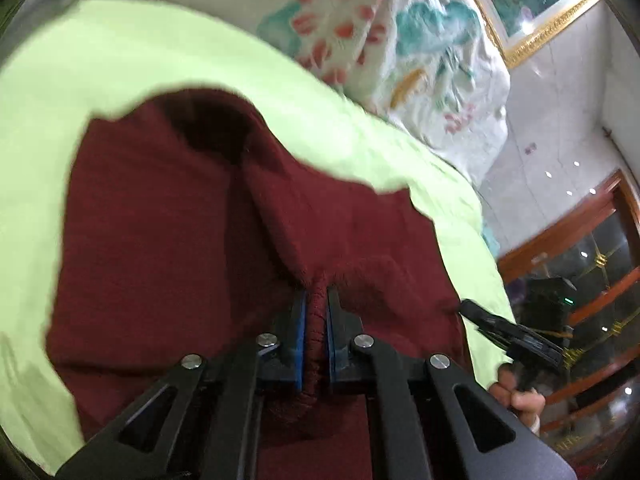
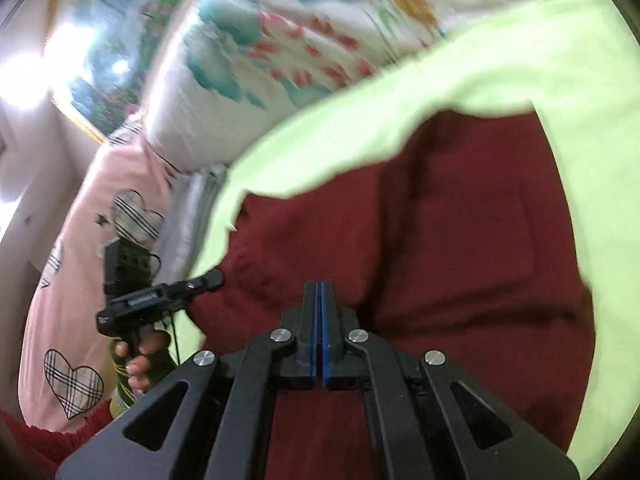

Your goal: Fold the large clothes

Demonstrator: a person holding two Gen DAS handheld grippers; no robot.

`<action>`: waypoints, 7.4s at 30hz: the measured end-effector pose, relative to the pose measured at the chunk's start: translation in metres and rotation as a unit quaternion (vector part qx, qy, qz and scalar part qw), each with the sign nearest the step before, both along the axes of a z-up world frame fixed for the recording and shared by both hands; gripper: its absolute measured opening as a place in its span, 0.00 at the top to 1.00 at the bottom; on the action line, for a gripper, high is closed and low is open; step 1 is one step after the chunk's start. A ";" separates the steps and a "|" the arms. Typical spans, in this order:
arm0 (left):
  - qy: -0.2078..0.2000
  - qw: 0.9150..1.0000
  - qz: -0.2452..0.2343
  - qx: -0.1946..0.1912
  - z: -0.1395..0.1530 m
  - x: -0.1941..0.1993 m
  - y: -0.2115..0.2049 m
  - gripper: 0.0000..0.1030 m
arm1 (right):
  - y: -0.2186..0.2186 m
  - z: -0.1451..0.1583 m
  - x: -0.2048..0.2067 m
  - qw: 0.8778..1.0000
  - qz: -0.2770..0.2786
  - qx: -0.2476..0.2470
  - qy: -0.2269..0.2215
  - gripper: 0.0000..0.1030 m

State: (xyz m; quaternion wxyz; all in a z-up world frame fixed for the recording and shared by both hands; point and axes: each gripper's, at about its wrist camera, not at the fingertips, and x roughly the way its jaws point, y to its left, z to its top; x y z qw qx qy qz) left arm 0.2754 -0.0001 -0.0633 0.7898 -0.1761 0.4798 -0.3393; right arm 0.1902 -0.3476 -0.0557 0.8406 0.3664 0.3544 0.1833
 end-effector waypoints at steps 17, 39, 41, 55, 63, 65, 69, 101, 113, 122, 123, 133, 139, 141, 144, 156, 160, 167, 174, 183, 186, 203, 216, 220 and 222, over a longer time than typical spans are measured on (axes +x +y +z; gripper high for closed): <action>0.059 0.998 0.022 -0.023 -0.012 0.022 0.021 0.40 | 0.048 -0.040 0.018 0.993 0.032 0.075 0.084 0.59; 0.034 0.999 -0.024 -0.003 0.004 0.035 -0.010 0.98 | 0.006 0.005 -0.003 1.000 0.006 0.019 -0.011 0.97; 0.023 1.000 -0.013 0.005 0.005 0.033 -0.010 0.98 | 0.004 0.002 -0.006 1.000 0.003 0.019 -0.009 0.97; 0.011 0.995 0.030 -0.094 0.005 0.036 0.035 0.98 | -0.006 0.003 -0.012 0.998 -0.015 0.020 -0.057 0.95; 0.045 0.998 0.013 -0.050 -0.018 -0.007 0.038 0.52 | -0.005 0.007 -0.029 0.998 -0.031 -0.046 -0.009 0.61; 0.041 0.998 0.013 -0.040 -0.017 -0.013 0.034 0.50 | 0.004 0.027 -0.030 0.997 -0.024 -0.062 -0.043 0.61; 0.053 0.998 0.021 -0.026 -0.021 -0.006 0.023 0.49 | 0.051 0.051 -0.015 0.988 0.057 -0.109 -0.088 0.59; 0.008 0.998 0.018 -0.051 0.009 -0.032 0.029 0.77 | 0.002 0.028 -0.035 0.998 -0.003 -0.043 -0.039 0.50; 0.028 0.996 0.077 0.039 -0.025 0.005 0.017 0.93 | -0.006 -0.008 -0.005 0.990 -0.102 -0.070 0.064 0.51; -0.012 0.993 0.114 0.042 0.009 -0.083 0.076 0.52 | 0.016 0.009 -0.075 0.995 -0.066 -0.066 0.034 0.45; -0.016 0.991 0.122 0.050 0.011 -0.098 0.083 0.46 | 0.017 0.006 -0.088 0.995 -0.066 -0.068 0.038 0.45; 0.020 0.984 0.139 0.109 -0.022 -0.207 0.143 0.32 | 0.000 -0.004 -0.182 0.990 -0.102 -0.084 0.057 0.39; 0.021 0.987 0.109 0.114 -0.036 -0.239 0.134 0.30 | -0.012 -0.022 -0.228 0.987 -0.102 -0.088 0.087 0.37; 0.025 0.990 0.097 0.103 -0.037 -0.242 0.129 0.30 | -0.007 -0.030 -0.237 0.991 -0.086 -0.067 0.083 0.37; 0.017 0.990 0.080 0.118 -0.038 -0.244 0.111 0.53 | 0.004 -0.034 -0.238 0.995 -0.062 -0.044 0.068 0.37; -0.019 0.987 0.092 0.132 -0.019 -0.259 0.147 0.98 | -0.018 -0.034 -0.251 0.997 -0.070 0.004 0.038 0.93; 0.026 0.990 0.096 0.101 -0.044 -0.251 0.157 0.97 | -0.009 -0.055 -0.241 0.997 -0.047 0.013 0.066 0.91; 0.046 0.995 0.080 0.048 -0.043 -0.240 0.155 0.49 | -0.007 -0.048 -0.241 0.998 -0.007 0.037 0.045 0.55; 0.011 0.995 0.031 0.099 -0.038 -0.233 0.113 0.70 | 0.009 -0.053 -0.230 0.997 0.052 0.045 0.031 0.56; 0.016 0.998 0.053 0.039 -0.035 -0.236 0.121 0.94 | 0.017 -0.050 -0.221 0.993 0.072 0.091 0.004 0.91; -0.008 0.998 0.062 0.020 -0.013 -0.232 0.124 0.94 | 0.007 -0.030 -0.215 0.993 0.060 0.103 -0.027 0.91; -0.083 0.986 0.142 0.009 0.085 -0.011 0.061 0.97 | -0.086 0.013 -0.022 0.992 -0.078 0.090 -0.030 0.91; 0.000 0.985 0.168 0.046 -0.012 0.068 0.056 0.93 | -0.094 -0.047 0.053 0.992 -0.089 0.054 0.066 0.89; 0.000 0.985 0.166 0.036 0.005 0.045 0.063 0.76 | -0.092 -0.032 0.041 0.993 -0.098 0.044 0.057 0.78; -0.014 0.986 0.162 0.033 0.020 0.026 0.062 0.60 | -0.088 -0.017 0.028 0.993 -0.105 0.031 0.033 0.56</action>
